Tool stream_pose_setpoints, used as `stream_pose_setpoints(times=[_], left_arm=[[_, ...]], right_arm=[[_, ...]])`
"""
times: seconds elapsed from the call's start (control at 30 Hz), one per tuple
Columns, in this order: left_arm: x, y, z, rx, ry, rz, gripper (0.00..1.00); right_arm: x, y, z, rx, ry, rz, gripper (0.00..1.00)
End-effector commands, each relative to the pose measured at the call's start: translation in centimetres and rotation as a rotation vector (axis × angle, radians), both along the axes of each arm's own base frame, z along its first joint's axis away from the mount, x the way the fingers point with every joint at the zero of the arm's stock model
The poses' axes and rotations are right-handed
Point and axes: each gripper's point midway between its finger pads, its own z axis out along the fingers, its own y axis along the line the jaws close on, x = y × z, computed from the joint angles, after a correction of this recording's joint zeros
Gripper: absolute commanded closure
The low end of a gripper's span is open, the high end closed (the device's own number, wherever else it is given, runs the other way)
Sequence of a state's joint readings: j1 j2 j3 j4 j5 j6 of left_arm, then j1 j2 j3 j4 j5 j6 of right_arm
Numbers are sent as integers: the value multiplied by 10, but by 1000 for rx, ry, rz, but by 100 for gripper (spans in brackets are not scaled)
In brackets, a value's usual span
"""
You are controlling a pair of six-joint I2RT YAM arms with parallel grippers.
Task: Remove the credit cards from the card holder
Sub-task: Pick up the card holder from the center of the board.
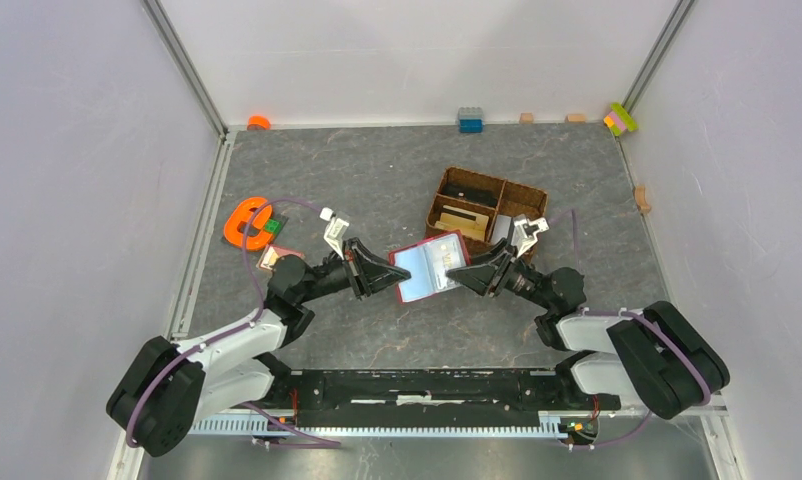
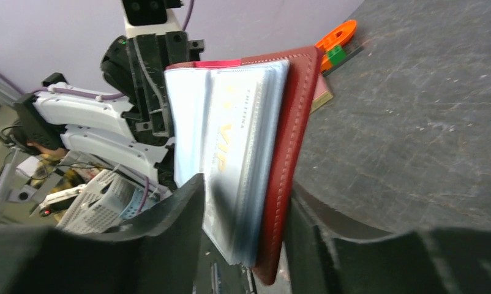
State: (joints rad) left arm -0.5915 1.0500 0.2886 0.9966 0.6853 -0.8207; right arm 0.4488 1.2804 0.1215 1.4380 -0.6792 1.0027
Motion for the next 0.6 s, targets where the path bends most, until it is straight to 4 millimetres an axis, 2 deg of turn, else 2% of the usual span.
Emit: stream_pose_setpoints(times=[0.0,0.1,0.17,0.2,0.33,0.37,0.4,0.43,0.47,0.57], left_arm=[[9,1,6,5,-38,53,98],[17,3,-1,34,-14,95,98],[29,7,-12,76,25,166,95],[36,10,-18,106,41,209,93],[66,32,-51,251,144,417,82],[73,40,-57,280,167,472,74],[81,52,-67,327,204,551,60],[86,65,-74,366,235,625,51],[91,76,-77,385,248,694,37],[94,97,-74,369,258,807,10]], right_arm=[[-27,-2,46,107,-221,81,57],[-20,-1,38,75,-207,53,81],[-15,-2,32,49,-196,25,96],[-12,-2,28,33,-192,10,100],[2,-7,13,-27,-159,-66,100],[5,-9,10,-43,-153,-85,100],[9,-10,7,-59,-149,-104,100],[13,-11,3,-80,-144,-125,100],[16,-13,-1,-101,-139,-144,100],[30,-19,-16,-186,-108,-217,100]])
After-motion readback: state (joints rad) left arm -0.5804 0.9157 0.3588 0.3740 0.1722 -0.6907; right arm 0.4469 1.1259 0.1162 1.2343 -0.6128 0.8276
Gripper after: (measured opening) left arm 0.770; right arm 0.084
